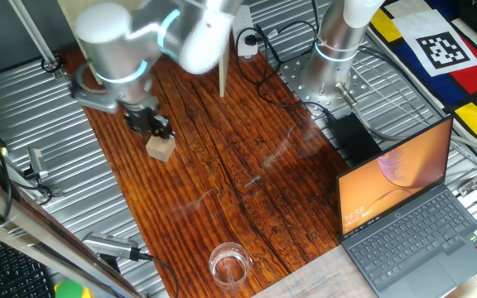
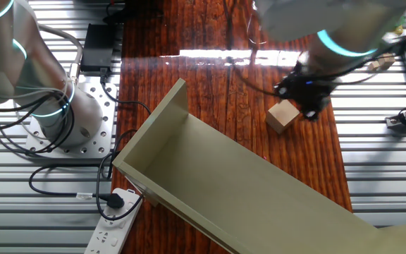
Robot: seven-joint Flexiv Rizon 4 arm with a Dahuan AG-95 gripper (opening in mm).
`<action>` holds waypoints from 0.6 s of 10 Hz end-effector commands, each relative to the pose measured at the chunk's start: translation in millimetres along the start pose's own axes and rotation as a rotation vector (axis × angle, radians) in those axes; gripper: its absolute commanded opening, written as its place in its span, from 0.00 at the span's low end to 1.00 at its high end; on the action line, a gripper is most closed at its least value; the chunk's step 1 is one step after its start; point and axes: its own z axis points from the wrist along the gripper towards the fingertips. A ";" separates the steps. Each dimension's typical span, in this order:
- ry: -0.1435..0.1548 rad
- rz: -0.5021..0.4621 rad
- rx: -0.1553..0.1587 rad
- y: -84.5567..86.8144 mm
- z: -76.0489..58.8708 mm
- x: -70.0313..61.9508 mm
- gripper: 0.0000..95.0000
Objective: Take the object down from the shelf
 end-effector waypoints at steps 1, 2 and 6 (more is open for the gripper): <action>-0.021 0.153 0.034 -9.9 -52.6 8.6 0.00; -0.005 0.177 0.046 -9.6 -74.2 14.1 0.00; -0.020 0.223 0.092 8.1 -116.3 23.0 0.00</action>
